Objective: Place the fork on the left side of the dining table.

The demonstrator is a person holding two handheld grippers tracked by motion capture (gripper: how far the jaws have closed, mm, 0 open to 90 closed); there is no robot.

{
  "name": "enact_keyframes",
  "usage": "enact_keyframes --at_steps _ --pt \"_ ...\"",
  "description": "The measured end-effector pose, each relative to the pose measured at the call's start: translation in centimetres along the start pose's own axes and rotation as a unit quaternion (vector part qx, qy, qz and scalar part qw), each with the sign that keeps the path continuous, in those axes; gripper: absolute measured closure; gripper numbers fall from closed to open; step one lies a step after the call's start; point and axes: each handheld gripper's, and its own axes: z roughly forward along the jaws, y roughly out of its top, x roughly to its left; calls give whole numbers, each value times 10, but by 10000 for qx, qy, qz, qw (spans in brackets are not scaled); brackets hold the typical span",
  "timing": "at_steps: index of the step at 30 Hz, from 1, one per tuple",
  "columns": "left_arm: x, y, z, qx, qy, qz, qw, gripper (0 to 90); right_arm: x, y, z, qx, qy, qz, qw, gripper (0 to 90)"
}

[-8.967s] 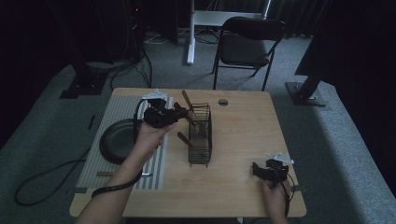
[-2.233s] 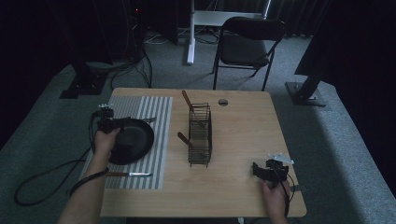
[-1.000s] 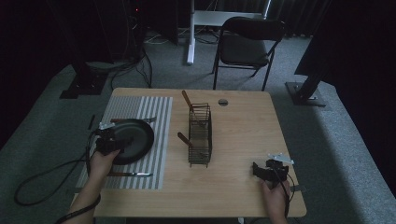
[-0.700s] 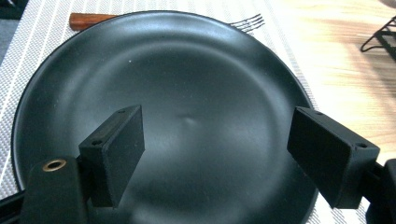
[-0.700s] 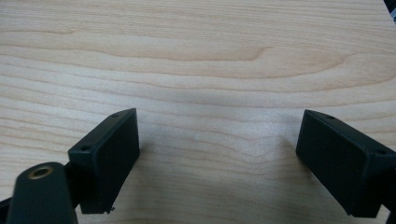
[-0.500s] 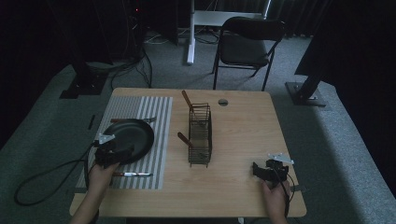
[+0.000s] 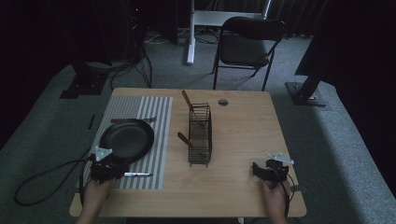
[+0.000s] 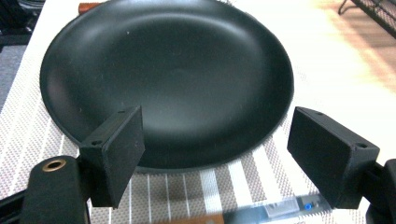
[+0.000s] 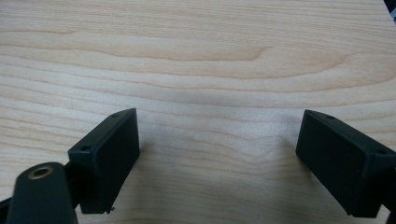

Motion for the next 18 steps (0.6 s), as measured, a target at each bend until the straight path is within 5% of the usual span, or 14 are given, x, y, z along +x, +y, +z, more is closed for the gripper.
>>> enact_keyframes --at_steps 5,18 --pt "-3 -14 -7 -38 -84 33 10000 191 0 0 0 -1 0 0 10000 130" --pt "-1 -47 -22 14 233 -74 9997 191 0 0 0 0 0 1 10000 130"
